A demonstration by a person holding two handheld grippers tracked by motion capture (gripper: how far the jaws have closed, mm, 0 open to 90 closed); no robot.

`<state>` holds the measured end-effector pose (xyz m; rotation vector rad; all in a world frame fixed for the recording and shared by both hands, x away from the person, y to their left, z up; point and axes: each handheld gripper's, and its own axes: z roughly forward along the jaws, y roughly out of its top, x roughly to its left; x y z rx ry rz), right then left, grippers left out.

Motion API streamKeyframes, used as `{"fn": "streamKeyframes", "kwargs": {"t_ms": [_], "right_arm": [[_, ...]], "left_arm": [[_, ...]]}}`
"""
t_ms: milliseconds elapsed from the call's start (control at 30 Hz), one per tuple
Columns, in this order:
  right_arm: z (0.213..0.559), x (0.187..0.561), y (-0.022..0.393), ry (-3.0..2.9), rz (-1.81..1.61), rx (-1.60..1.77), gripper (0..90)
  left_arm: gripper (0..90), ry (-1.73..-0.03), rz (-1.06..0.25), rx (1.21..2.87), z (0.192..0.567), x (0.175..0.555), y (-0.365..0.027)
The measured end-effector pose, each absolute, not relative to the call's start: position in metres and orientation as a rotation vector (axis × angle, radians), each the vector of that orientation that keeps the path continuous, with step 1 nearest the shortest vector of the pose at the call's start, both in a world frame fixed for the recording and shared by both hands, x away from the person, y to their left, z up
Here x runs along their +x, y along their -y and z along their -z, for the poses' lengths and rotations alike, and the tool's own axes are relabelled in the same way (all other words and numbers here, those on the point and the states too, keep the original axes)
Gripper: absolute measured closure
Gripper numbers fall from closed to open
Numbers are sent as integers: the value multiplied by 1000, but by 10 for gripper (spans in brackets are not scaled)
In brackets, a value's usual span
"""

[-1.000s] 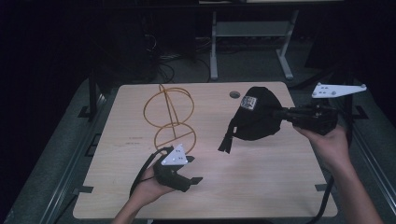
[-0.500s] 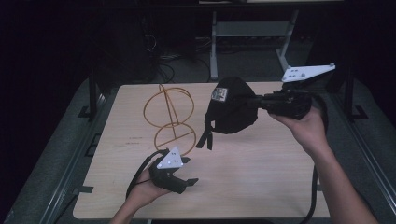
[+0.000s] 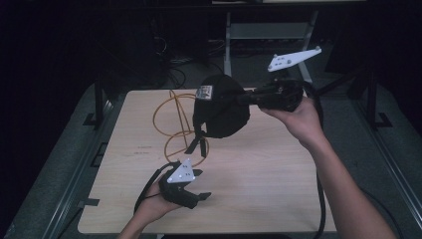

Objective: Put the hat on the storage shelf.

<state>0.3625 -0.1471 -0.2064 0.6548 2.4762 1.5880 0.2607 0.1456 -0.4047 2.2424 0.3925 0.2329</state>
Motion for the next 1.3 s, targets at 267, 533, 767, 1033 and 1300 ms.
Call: {"fn": "streamKeyframes", "kwargs": {"t_ms": [267, 533, 767, 1033, 1300], "right_arm": [[197, 378, 113, -2516, -1599, 604, 843], [186, 392, 83, -2545, -1594, 553, 843], [186, 409, 52, -2576, -1626, 566, 842], [187, 424, 31, -2580, -1636, 581, 839], [198, 439, 1, -2588, -1610, 587, 839]], "left_arm": [[264, -357, -249, 2260, 405, 263, -143], [264, -355, -254, 2271, 407, 263, -140], [263, -346, -255, 2281, 407, 261, -140], [245, -346, -243, 2268, 409, 264, -139], [245, -334, -250, 2256, 408, 262, -140]]}}
